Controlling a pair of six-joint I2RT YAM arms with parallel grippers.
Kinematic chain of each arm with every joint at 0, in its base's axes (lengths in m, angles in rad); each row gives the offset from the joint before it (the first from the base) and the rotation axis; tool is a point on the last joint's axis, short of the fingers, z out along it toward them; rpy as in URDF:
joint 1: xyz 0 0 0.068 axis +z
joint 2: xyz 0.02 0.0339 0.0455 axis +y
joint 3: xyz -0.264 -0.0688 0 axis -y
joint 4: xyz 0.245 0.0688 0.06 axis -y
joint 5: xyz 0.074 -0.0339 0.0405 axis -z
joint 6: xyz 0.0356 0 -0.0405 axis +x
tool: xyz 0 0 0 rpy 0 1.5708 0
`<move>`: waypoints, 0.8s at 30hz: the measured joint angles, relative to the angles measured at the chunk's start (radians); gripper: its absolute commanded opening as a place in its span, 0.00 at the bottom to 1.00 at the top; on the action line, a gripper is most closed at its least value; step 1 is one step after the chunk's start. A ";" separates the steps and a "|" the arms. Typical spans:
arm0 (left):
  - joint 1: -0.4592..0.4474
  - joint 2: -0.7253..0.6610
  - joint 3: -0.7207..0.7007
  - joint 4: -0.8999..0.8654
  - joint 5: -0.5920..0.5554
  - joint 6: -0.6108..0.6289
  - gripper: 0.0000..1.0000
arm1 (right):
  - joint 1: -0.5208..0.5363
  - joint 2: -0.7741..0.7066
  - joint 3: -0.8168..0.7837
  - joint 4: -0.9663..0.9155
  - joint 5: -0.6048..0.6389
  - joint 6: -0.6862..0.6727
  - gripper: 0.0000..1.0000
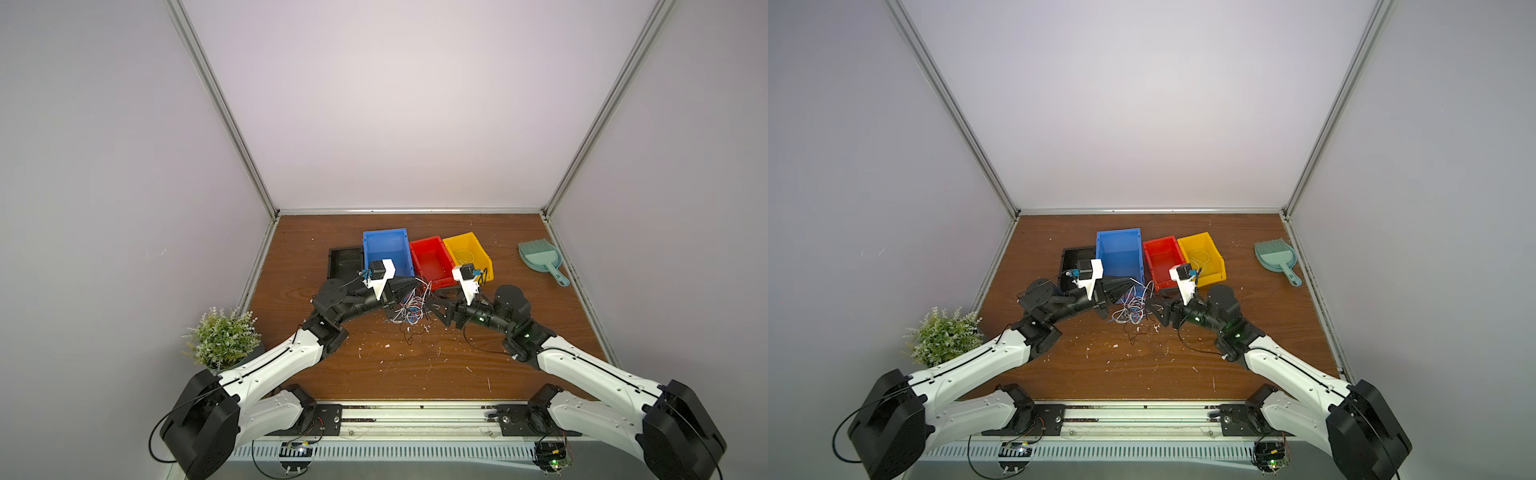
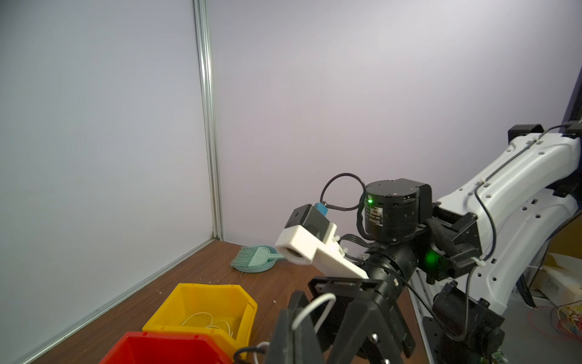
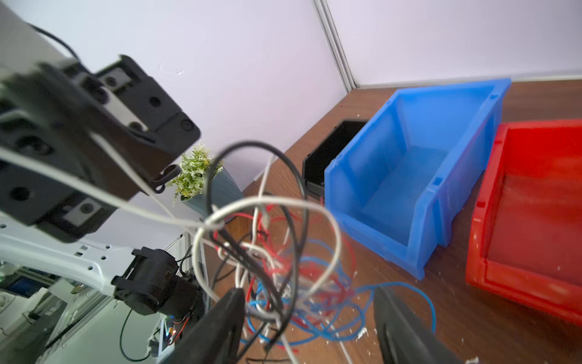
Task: Untangle and sort cables by color
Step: Untie the cable.
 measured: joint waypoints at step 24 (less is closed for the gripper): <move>0.018 -0.058 0.039 -0.037 -0.190 -0.146 0.00 | -0.006 0.088 0.038 -0.227 0.198 0.071 0.00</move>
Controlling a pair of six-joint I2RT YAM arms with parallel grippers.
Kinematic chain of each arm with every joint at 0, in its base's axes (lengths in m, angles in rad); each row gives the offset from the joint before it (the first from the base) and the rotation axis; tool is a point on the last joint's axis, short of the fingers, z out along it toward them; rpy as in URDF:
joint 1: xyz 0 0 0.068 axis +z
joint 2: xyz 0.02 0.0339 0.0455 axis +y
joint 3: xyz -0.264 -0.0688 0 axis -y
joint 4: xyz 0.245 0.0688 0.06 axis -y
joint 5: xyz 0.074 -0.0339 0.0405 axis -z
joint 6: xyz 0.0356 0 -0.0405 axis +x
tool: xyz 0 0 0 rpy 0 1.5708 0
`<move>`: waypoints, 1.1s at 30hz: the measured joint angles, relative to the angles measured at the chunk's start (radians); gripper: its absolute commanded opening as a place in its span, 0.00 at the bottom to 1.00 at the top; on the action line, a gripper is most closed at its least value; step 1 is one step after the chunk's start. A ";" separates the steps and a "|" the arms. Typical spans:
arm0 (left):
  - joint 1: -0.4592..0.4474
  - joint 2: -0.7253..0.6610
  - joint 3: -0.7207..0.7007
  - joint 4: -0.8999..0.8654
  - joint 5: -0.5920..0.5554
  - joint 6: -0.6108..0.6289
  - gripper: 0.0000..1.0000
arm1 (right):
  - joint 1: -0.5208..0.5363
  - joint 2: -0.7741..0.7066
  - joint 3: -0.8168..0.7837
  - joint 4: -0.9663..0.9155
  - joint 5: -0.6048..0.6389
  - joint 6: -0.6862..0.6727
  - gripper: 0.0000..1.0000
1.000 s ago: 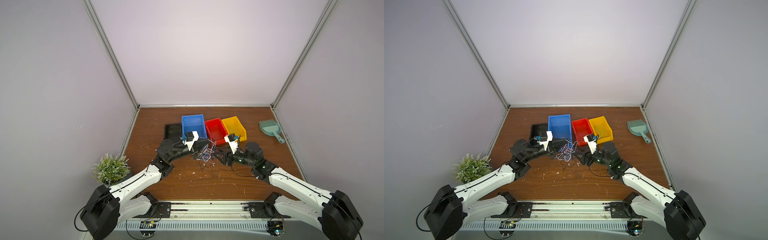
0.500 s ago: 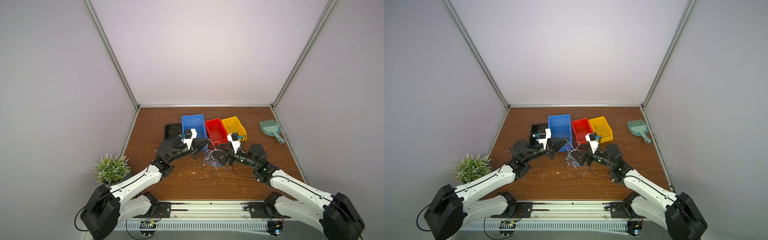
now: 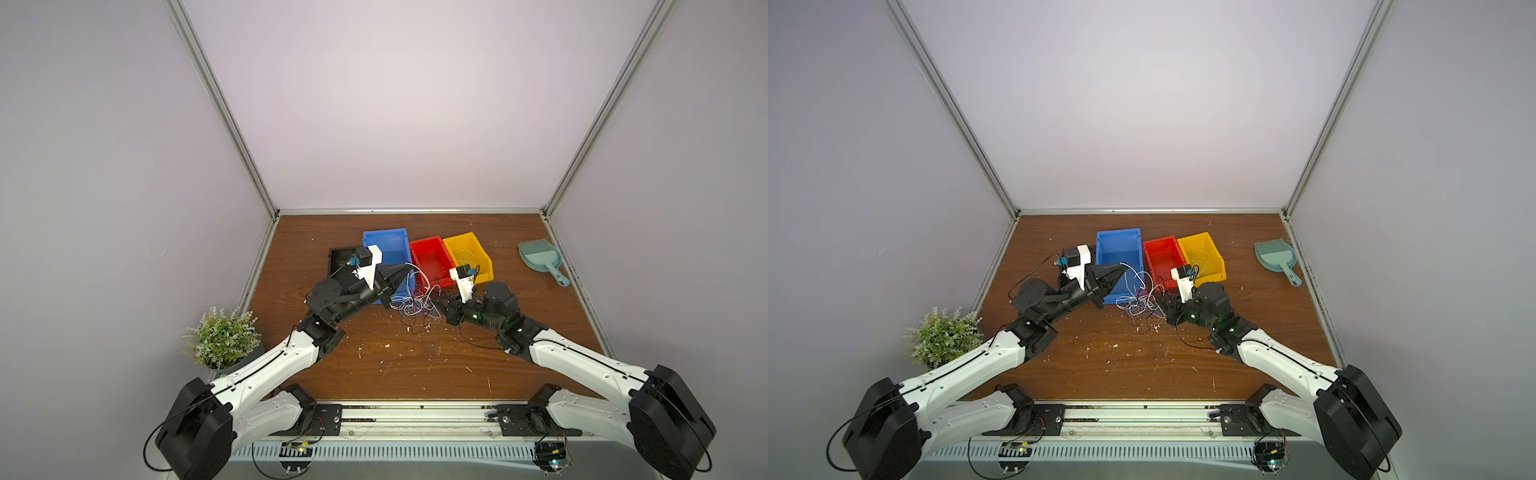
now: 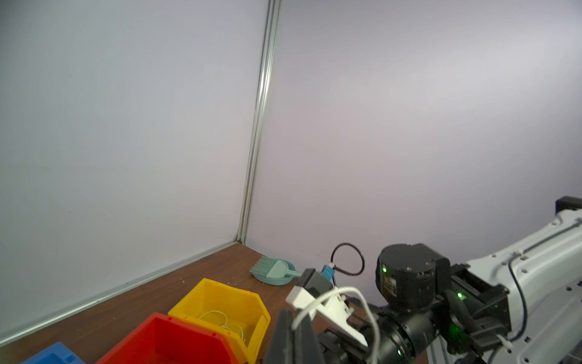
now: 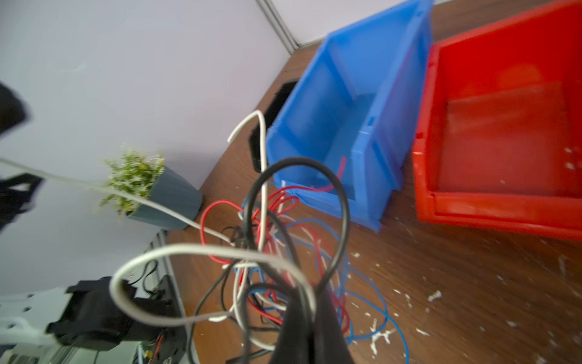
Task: Untangle and sort cables by color
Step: Untie the cable.
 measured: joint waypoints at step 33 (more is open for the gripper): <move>0.000 0.032 0.674 -0.338 -0.164 0.363 0.00 | -0.095 0.101 -0.081 -0.372 0.179 0.063 0.00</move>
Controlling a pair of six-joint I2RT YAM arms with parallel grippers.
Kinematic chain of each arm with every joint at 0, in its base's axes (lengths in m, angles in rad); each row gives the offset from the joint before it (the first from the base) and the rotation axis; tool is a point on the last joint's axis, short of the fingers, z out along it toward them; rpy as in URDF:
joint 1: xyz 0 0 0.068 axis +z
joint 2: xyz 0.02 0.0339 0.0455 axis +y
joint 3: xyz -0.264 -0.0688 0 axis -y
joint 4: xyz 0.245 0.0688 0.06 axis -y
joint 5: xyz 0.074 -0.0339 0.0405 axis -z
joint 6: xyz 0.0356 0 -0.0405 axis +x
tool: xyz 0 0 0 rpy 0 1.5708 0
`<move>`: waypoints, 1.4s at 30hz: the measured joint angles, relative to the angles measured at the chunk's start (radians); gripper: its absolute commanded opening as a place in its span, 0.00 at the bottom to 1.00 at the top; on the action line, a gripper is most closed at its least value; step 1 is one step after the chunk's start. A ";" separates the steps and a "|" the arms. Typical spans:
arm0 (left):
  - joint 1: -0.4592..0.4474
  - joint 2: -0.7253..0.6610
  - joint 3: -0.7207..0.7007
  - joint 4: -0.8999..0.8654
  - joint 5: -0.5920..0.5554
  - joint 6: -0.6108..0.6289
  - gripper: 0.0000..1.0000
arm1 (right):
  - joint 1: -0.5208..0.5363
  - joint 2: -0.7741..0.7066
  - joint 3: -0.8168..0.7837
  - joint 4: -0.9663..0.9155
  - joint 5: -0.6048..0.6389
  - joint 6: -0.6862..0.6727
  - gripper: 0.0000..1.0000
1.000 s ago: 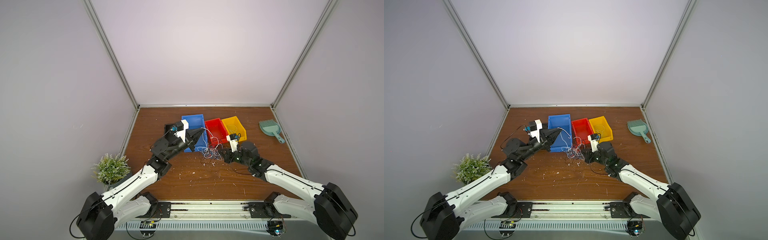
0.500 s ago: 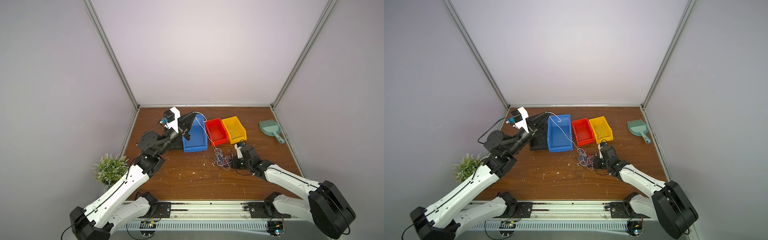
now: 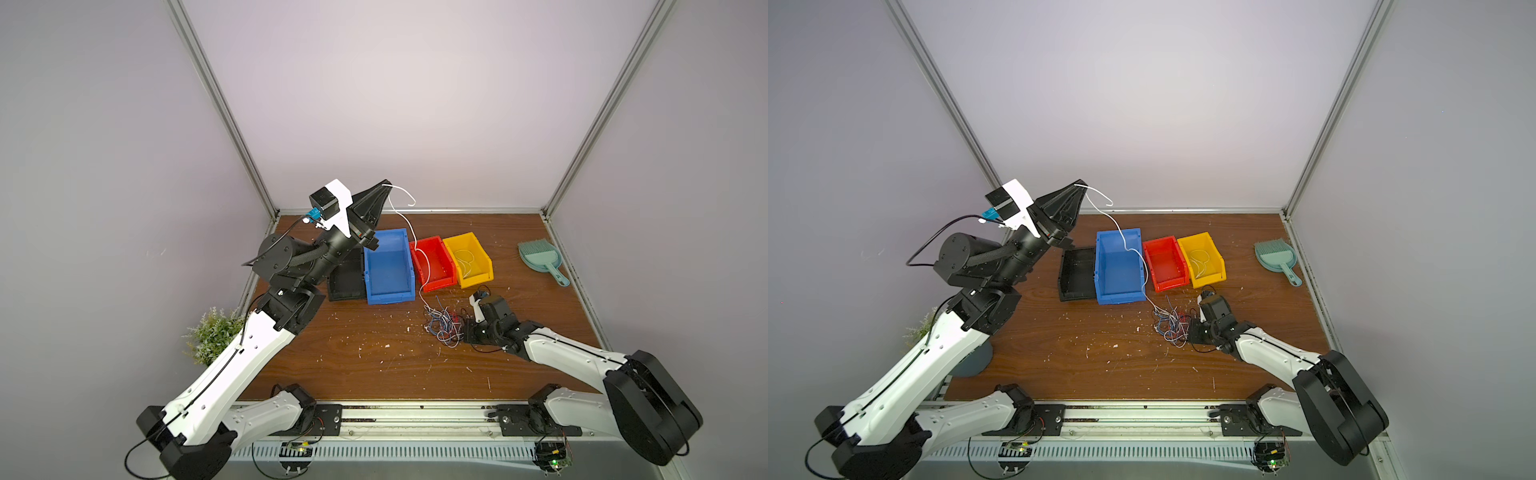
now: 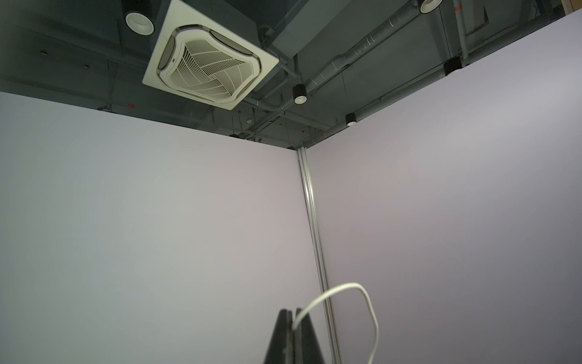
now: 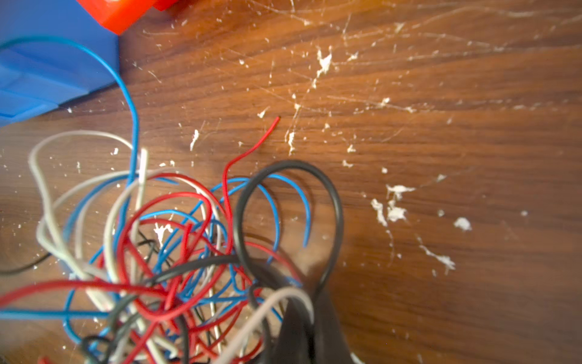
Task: Untangle and sort cables by color
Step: Untie the cable, then place the cable in the bin.
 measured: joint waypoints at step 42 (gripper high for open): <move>0.000 0.159 0.142 0.117 -0.006 0.152 0.00 | -0.002 -0.139 0.318 -0.179 -0.103 -0.203 0.57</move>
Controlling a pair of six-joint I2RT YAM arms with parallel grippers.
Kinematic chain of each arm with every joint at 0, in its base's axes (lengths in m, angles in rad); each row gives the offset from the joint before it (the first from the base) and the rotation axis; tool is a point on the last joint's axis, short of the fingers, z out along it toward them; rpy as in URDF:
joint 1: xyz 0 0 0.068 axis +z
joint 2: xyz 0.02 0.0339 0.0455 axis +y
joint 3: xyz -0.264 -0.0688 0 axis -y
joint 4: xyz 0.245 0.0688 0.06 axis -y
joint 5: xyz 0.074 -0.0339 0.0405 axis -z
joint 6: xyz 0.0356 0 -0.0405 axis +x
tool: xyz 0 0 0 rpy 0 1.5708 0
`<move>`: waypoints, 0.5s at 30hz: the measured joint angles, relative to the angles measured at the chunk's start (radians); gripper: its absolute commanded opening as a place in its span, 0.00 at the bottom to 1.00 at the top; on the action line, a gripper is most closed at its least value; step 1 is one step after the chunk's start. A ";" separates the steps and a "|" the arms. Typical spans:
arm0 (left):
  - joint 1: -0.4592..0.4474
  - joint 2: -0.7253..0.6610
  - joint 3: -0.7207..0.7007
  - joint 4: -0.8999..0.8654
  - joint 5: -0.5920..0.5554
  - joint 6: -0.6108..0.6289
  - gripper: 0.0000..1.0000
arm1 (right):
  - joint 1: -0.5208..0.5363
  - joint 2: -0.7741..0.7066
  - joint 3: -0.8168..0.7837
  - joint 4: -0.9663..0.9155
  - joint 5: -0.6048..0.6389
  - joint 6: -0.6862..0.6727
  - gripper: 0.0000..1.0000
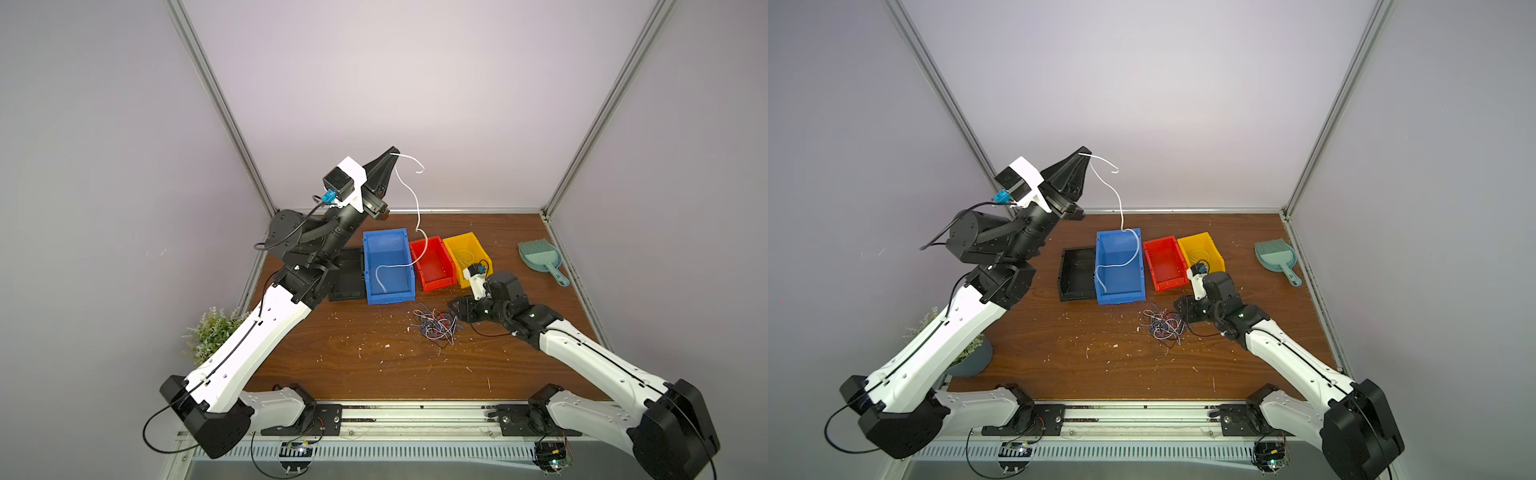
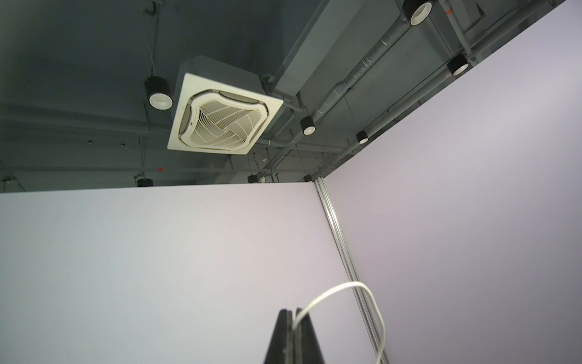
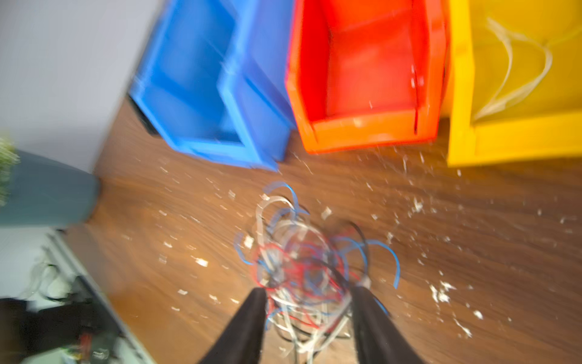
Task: Untangle and sort cables by color
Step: Place the cable in the bin.
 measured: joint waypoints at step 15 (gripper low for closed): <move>0.000 -0.037 -0.138 0.027 0.049 -0.152 0.00 | 0.002 -0.068 0.291 0.075 -0.207 -0.301 0.79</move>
